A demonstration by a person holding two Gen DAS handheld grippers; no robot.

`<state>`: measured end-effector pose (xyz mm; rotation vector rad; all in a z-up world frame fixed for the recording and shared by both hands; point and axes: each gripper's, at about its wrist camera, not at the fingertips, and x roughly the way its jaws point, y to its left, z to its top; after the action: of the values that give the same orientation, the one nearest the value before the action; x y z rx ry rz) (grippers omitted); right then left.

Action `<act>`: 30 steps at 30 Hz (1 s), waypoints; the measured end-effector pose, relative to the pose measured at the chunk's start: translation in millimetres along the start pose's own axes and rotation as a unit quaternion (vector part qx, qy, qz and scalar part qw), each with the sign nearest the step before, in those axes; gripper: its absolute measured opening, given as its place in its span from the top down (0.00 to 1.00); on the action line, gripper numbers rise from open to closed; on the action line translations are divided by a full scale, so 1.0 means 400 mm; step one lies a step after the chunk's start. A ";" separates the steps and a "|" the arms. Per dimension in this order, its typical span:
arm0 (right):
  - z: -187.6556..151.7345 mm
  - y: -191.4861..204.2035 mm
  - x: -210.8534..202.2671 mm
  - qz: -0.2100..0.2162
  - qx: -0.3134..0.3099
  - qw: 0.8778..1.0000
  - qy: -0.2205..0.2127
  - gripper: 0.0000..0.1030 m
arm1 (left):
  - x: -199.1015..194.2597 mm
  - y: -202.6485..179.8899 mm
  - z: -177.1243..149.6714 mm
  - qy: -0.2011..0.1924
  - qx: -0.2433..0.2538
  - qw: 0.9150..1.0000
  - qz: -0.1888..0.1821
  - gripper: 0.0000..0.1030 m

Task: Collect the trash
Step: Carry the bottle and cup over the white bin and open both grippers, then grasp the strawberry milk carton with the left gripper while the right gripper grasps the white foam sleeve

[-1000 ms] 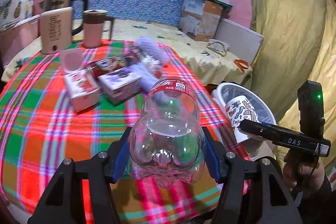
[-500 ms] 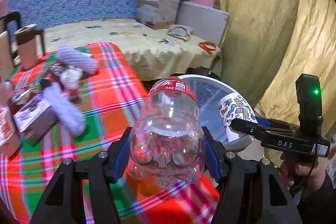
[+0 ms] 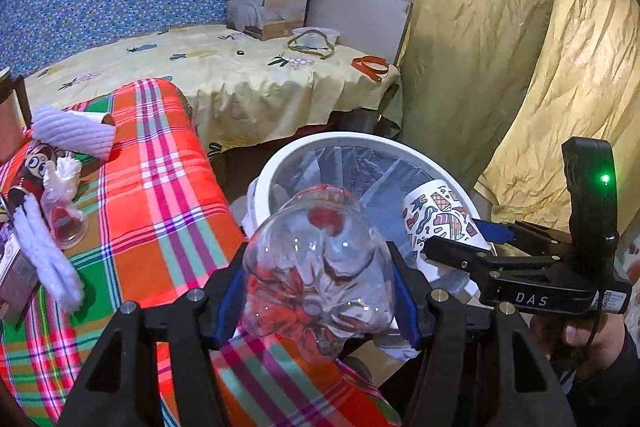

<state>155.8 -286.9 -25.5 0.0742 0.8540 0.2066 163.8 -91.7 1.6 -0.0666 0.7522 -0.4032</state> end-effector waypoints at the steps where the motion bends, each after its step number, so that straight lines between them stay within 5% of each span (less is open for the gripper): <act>1: -0.001 -0.003 -0.002 0.001 0.002 1.000 -0.001 0.32 | 0.001 -0.003 0.001 0.000 0.001 1.000 -0.001 0.37; 15: 0.006 -0.009 -0.023 0.000 0.012 1.000 -0.025 0.31 | -0.034 -0.009 0.005 -0.029 -0.005 1.000 0.001 0.34; 30: -0.029 0.117 -0.057 0.070 -0.039 0.996 -0.024 0.31 | -0.150 0.077 -0.100 -0.038 -0.063 0.996 0.058 0.34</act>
<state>125.5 -246.1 -9.2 0.0670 0.7918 0.3682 107.4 -37.2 5.1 -0.1559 0.7020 -0.2416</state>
